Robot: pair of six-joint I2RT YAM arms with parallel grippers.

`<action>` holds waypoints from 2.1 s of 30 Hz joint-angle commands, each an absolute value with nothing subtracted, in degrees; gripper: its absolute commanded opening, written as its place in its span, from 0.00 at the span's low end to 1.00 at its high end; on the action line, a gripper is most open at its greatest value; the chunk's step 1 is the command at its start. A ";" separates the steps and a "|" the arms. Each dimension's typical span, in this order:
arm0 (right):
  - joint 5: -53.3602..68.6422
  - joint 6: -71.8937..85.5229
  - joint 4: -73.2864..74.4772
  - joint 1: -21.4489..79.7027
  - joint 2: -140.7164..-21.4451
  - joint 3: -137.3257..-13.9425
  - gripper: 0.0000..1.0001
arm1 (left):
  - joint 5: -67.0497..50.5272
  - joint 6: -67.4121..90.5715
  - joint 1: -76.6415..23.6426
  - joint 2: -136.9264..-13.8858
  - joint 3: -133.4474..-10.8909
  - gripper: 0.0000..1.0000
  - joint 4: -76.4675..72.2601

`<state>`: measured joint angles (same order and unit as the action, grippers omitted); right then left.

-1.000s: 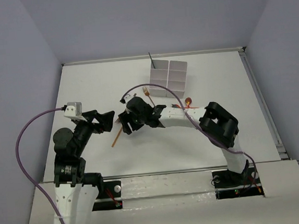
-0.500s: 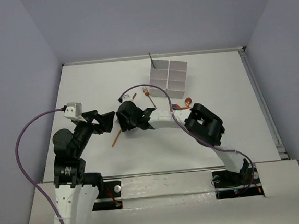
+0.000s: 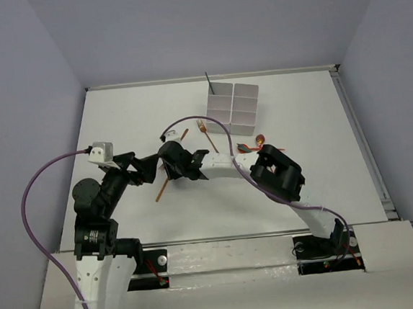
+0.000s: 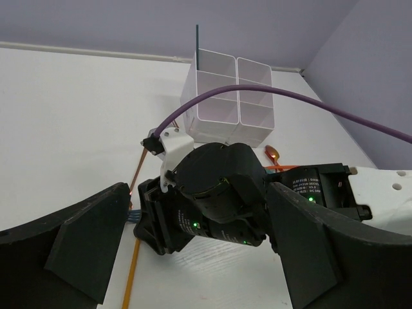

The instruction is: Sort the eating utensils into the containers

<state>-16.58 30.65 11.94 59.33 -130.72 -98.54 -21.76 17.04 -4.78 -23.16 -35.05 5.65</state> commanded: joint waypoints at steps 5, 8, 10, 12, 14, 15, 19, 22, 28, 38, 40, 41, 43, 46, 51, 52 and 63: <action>-21.71 25.84 17.93 60.38 -130.26 -97.57 0.23 | -22.85 17.31 -4.57 -22.50 -36.21 0.99 3.34; -21.45 24.09 17.93 60.38 -127.89 -94.84 0.20 | -22.76 17.23 -4.57 -22.59 -36.21 0.99 3.25; -21.01 22.68 18.63 60.38 -126.57 -93.87 0.19 | -22.85 17.31 -4.57 -22.67 -36.12 0.99 3.25; -20.66 21.71 19.77 60.38 -125.86 -92.82 0.18 | -22.76 17.23 -4.57 -22.76 -36.12 0.99 3.25; -19.87 20.22 20.21 60.38 -125.51 -92.02 0.15 | -22.85 17.23 -4.57 -22.85 -36.12 0.99 3.25; -19.69 19.87 21.00 60.38 -125.51 -91.67 0.14 | -22.76 17.31 -4.57 -22.76 -36.12 0.99 3.25; -17.50 18.37 21.53 59.33 -125.60 -91.14 0.09 | -22.94 17.40 -4.57 -22.94 -36.12 0.99 3.16; -16.53 17.49 21.62 59.33 -125.51 -91.76 0.07 | -22.85 17.40 -4.57 -22.94 -36.04 0.99 3.16; -13.98 15.30 15.83 58.80 -119.11 -91.41 0.07 | -22.94 17.31 -4.57 -23.12 -36.12 0.99 3.16; -4.31 14.41 -3.30 49.06 -102.93 -84.56 0.07 | -22.50 17.23 -4.57 -23.38 -36.30 0.99 3.60; -4.74 13.46 -8.32 46.33 -102.13 -83.32 0.07 | -22.59 17.14 -4.57 -23.64 -36.30 0.99 3.60; -4.92 13.19 -13.31 43.36 -102.39 -83.41 0.07 | -22.67 17.14 -4.57 -23.82 -36.39 0.99 3.60; -5.10 12.49 -17.47 40.44 -103.35 -84.46 0.07 | -22.94 17.05 -4.57 -24.17 -36.30 0.99 3.69; -6.41 8.55 -29.57 36.13 -106.95 -86.91 0.07 | -23.29 17.14 -4.57 -24.78 -36.39 0.99 3.69; -7.82 3.08 -38.13 30.43 -116.26 -94.65 0.07 | -24.08 16.88 -4.57 -25.31 -36.30 0.99 3.52; -8.43 2.47 -39.62 29.71 -119.24 -95.70 0.07 | -24.08 16.96 -4.57 -25.40 -36.30 0.99 3.52; -7.30 -2.28 -48.95 25.58 -131.66 -105.82 0.07 | -24.34 16.79 -4.57 -26.98 -36.21 0.99 3.43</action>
<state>-7.46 1.39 -39.18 25.58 -131.22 -101.16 -22.98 17.04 -4.78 -25.89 -35.05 5.63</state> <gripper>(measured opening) 0.098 0.989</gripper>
